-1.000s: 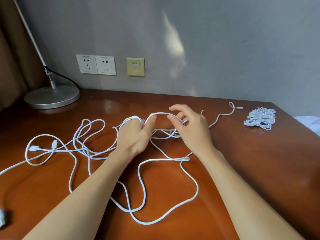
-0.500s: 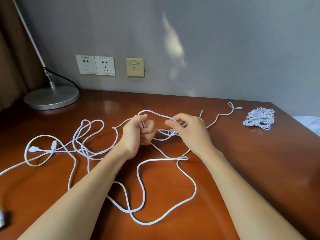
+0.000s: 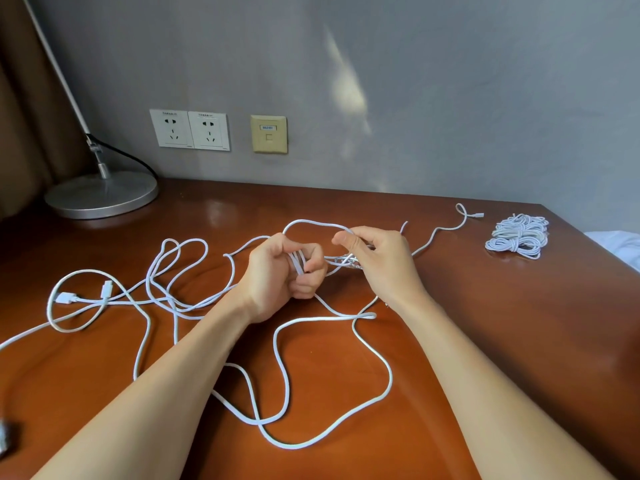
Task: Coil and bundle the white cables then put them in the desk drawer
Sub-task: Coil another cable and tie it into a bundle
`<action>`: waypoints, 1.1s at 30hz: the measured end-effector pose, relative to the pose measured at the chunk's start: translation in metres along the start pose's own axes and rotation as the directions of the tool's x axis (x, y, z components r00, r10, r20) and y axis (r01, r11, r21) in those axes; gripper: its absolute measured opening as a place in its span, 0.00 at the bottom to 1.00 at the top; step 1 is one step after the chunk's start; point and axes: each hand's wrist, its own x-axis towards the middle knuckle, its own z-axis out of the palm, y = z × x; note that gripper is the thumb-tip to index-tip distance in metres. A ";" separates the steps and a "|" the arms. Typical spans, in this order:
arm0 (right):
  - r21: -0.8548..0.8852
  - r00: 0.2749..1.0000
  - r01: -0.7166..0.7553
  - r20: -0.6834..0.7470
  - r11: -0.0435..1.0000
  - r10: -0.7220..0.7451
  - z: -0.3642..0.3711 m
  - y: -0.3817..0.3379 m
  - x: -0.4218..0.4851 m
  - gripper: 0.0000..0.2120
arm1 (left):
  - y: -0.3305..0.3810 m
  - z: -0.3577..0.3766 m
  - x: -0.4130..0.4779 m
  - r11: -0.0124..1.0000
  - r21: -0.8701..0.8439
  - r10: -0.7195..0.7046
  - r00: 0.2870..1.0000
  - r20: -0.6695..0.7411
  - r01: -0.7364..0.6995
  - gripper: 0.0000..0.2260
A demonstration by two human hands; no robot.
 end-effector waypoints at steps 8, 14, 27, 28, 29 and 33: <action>-0.074 0.999 0.031 0.026 0.997 -0.029 0.001 0.004 -0.001 0.14 | 0.008 -0.003 -0.001 0.972 -0.236 -0.035 0.996 -0.086 0.014 0.19; -0.004 0.977 0.001 0.213 1.000 0.000 0.000 0.003 -0.003 0.12 | 0.011 -0.005 -0.001 0.869 -0.485 0.031 0.989 -0.145 -0.098 0.19; -0.089 0.833 -0.109 0.536 0.990 0.139 -0.001 -0.007 -0.006 0.06 | 0.013 -0.009 -0.002 0.670 -0.669 0.152 0.942 -0.299 -0.321 0.21; -0.083 0.824 -0.122 0.548 0.989 0.148 -0.002 -0.009 -0.006 0.06 | 0.013 -0.009 -0.002 0.662 -0.671 0.157 0.937 -0.311 -0.334 0.20; -0.072 0.815 -0.136 0.559 0.988 0.153 -0.003 -0.009 -0.006 0.06 | 0.014 -0.009 -0.002 0.648 -0.677 0.159 0.932 -0.326 -0.347 0.20; -0.033 0.811 -0.196 0.556 0.980 0.181 -0.002 -0.011 -0.006 0.09 | 0.016 -0.012 -0.001 0.564 -0.722 0.137 0.907 -0.398 -0.401 0.16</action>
